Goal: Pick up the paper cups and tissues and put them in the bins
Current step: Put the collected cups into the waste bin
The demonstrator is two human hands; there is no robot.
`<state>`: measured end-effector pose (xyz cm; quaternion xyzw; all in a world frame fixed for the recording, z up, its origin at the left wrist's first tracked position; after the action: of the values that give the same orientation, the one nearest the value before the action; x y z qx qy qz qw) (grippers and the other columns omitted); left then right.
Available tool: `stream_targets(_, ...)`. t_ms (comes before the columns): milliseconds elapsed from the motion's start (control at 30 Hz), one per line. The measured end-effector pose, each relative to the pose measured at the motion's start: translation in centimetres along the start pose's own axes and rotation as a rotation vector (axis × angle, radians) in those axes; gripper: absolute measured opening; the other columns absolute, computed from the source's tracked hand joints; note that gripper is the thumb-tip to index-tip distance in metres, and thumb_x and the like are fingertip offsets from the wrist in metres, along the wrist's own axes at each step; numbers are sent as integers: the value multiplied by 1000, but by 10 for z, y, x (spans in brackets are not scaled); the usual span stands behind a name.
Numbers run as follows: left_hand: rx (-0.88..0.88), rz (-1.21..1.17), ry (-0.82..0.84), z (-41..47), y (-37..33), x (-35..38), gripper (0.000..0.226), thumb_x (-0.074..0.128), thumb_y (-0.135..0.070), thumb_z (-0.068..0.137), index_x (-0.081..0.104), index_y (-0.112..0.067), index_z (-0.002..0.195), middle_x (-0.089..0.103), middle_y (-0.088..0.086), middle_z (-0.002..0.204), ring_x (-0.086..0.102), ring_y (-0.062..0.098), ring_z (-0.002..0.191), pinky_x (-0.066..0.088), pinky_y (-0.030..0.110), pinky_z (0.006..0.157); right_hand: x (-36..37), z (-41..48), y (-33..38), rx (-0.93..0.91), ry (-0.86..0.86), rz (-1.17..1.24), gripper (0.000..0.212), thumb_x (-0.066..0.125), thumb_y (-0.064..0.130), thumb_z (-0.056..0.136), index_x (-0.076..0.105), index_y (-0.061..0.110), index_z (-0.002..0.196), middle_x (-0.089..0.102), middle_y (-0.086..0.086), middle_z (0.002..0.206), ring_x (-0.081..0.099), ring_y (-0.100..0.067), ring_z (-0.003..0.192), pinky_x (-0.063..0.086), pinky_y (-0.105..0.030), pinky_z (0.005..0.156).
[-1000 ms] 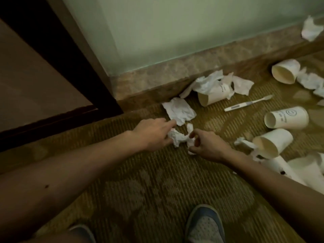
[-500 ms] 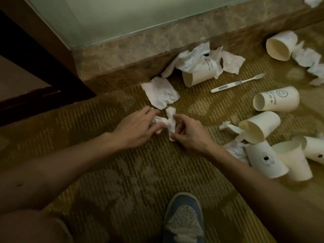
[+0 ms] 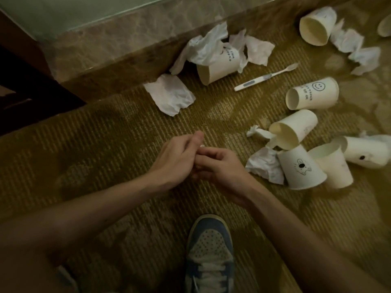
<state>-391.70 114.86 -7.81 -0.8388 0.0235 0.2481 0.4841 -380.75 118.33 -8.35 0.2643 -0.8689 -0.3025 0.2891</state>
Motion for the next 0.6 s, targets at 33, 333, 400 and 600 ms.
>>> stream_targets(33,1,25,-5,-1,-2,3,52,36,-54,101,67,-21,76,66,-10,64,61,-8,62,39,8,50,-9,-6,0,8,-17,-19,14,63,9,92,76,11,97,73,-10,86,67,-16,77,54,-25,67)
stream_targets(333,-50,-29,155,-5,-7,29,53,50,-53,97,54,-20,55,58,-13,45,57,0,43,42,19,46,-106,-47,29,-232,-618,-1302,47,71,25,86,57,21,131,42,-8,131,47,-20,110,43,-34,90)
stream_targets(400,-60,-61,199,-8,-6,35,42,58,-44,95,60,-20,61,66,-8,54,67,9,52,51,25,53,-112,-44,20,-150,-584,-1424,50,70,27,87,54,21,135,39,-11,137,42,-28,120,39,-39,98)
stream_targets(600,-85,-155,301,-15,-6,44,6,66,-32,92,69,-29,88,70,-12,71,69,11,59,54,26,47,-113,-44,23,-188,-606,-1338,23,58,11,94,66,13,116,56,-10,119,50,-24,106,37,-29,87)
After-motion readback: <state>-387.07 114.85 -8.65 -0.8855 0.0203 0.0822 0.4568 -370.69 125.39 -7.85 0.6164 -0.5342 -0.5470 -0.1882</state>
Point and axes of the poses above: each hand's wrist, its own z-axis towards the middle knuckle, its own x-axis out of the palm, y = z × x, the point moved 7 cm from there along z, towards the middle knuckle
